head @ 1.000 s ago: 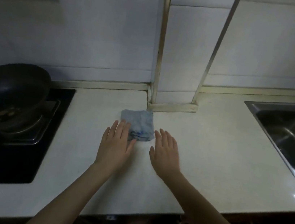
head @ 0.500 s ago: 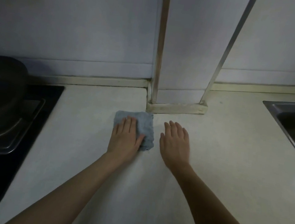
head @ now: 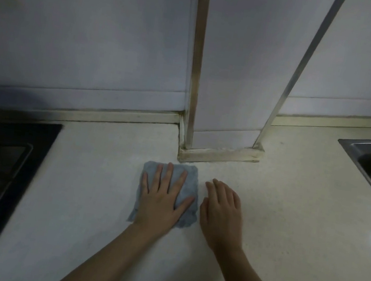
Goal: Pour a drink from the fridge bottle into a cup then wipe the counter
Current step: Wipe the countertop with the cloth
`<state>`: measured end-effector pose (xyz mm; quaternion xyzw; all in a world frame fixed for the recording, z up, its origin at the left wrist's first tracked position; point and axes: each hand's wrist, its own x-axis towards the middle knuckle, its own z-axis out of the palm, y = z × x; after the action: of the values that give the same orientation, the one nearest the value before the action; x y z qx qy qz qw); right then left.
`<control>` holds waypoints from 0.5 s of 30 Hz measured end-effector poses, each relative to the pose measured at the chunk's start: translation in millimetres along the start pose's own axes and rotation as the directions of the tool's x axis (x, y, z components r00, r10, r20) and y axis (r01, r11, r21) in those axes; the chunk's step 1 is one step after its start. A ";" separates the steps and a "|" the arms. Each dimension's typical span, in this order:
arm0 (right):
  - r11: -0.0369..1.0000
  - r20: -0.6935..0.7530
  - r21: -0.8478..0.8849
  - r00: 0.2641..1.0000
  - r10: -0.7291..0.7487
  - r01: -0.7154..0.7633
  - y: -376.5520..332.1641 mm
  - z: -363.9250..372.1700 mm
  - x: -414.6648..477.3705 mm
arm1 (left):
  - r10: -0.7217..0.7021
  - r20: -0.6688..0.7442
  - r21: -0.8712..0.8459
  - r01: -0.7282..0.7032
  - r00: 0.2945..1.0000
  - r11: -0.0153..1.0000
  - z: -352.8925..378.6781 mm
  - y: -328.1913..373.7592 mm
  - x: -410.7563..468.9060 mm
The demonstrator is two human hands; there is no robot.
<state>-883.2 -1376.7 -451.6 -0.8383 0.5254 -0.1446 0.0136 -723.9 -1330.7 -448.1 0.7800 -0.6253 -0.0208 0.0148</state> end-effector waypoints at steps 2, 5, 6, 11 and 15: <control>1.000 0.001 -0.007 1.000 -0.001 0.001 0.4 0.3 -1.0 | 0.055 -0.011 -0.006 -0.056 0.998 0.998 0.9 -8.0 -15.2; 1.000 0.001 0.010 1.000 -0.002 0.002 0.9 -0.7 -2.8 | 0.067 -0.035 0.010 -0.067 0.997 0.998 6.0 -35.7 -43.2; 1.000 0.001 0.011 1.000 -0.004 0.004 0.6 -1.5 -2.5 | 0.051 -0.044 0.017 -0.050 0.998 0.999 6.1 -47.7 -50.3; 1.000 0.012 0.016 1.000 0.001 -0.001 -1.4 -3.9 0.3 | -0.137 0.025 0.004 0.137 0.990 0.991 -8.2 -46.7 -20.4; 1.000 0.028 -0.003 1.000 -0.006 0.006 -3.1 -6.1 0.2 | -0.086 0.034 0.008 0.086 0.996 0.996 -3.8 15.2 14.4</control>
<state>-881.9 -1374.7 -445.2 -0.8419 0.5229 -0.1321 0.0191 -735.3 -1348.0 -443.8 0.8057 -0.5914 -0.0326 0.0004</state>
